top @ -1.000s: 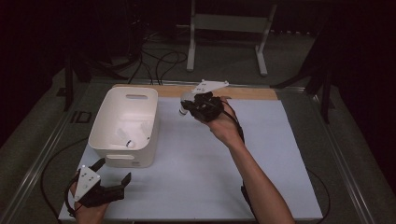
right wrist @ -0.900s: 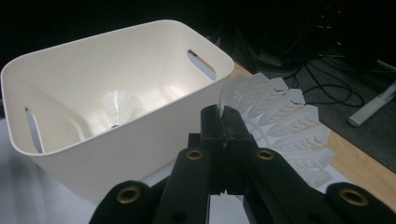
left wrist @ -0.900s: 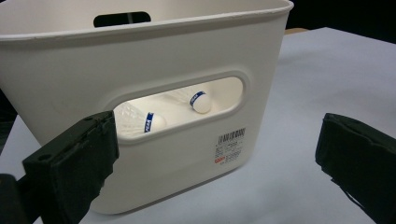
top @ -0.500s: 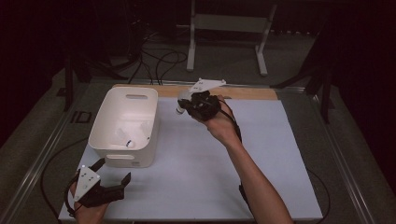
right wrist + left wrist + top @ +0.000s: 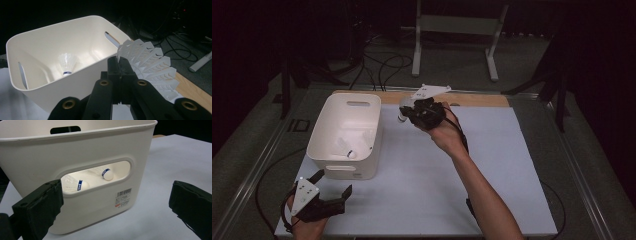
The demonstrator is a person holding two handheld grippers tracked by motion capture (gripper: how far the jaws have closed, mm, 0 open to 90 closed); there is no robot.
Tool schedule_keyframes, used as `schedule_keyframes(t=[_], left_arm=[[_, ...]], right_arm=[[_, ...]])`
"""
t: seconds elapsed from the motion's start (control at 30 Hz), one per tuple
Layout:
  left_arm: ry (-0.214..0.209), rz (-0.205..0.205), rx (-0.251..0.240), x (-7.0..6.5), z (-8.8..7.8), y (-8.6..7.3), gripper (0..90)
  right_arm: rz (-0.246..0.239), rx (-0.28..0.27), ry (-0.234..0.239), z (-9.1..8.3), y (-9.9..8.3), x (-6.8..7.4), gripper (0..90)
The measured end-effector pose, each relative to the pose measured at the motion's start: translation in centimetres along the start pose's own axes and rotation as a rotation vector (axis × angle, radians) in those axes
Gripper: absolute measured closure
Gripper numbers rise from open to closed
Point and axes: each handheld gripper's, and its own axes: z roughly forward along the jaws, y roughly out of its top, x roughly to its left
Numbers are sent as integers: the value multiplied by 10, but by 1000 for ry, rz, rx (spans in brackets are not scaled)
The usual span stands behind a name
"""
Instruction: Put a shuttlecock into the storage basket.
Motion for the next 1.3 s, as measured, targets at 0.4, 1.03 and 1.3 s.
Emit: schedule_keyframes(t=[0.4,1.03,1.3], left_arm=[[0,1,-1,0,0,0,0],[0,0,-1,0,0,0,0],[0,0,-1,0,0,0,0]], right_arm=[[-8,-5,8,3,3,5,896],[-22,-10,26,9,10,14,896],[-28,-16,33,10,13,17,896]])
